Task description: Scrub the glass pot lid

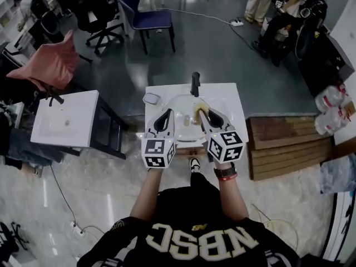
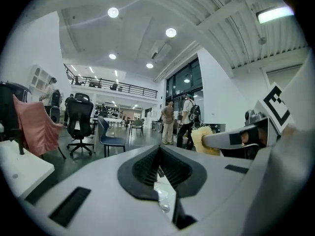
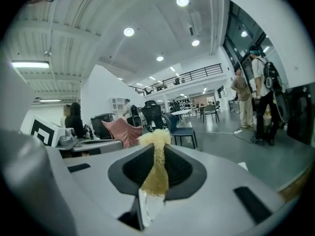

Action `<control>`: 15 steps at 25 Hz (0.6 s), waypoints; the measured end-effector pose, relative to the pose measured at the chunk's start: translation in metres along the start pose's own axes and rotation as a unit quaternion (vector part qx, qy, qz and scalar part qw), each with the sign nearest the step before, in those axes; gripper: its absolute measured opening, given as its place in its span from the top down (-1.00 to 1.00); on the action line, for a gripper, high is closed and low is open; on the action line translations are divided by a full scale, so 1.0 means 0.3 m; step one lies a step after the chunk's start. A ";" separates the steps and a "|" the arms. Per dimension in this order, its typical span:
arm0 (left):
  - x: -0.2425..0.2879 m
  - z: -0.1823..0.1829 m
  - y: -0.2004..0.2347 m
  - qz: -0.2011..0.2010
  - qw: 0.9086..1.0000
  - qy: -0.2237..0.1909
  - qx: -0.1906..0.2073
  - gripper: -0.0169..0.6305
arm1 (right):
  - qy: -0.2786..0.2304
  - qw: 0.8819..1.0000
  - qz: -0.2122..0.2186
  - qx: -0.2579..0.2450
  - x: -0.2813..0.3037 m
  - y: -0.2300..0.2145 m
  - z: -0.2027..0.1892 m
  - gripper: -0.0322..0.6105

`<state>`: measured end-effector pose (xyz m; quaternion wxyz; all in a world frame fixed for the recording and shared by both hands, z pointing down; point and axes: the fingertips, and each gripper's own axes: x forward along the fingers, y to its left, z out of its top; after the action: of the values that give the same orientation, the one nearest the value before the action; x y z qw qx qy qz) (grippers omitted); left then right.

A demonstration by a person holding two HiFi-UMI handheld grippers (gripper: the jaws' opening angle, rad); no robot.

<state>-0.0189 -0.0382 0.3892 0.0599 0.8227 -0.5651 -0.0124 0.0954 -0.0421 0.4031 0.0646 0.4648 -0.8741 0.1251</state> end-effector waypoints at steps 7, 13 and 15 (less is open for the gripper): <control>0.180 0.034 0.065 0.061 0.998 0.001 0.010 0.90 | 0.008 0.998 0.065 -0.015 0.199 -0.113 0.091 0.70; 0.264 -0.067 0.134 0.122 0.992 0.042 -0.003 0.90 | 0.039 0.992 0.118 -0.017 0.359 -0.185 0.060 0.70; 0.267 -0.126 0.161 0.136 0.989 0.064 -0.008 0.90 | 0.055 0.990 0.126 -0.009 0.405 -0.197 0.019 0.70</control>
<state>-0.0314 -0.1268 0.4360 0.1043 0.7366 -0.6667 0.0442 0.0762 -0.1722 0.4350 0.1002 0.3427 -0.9220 0.1496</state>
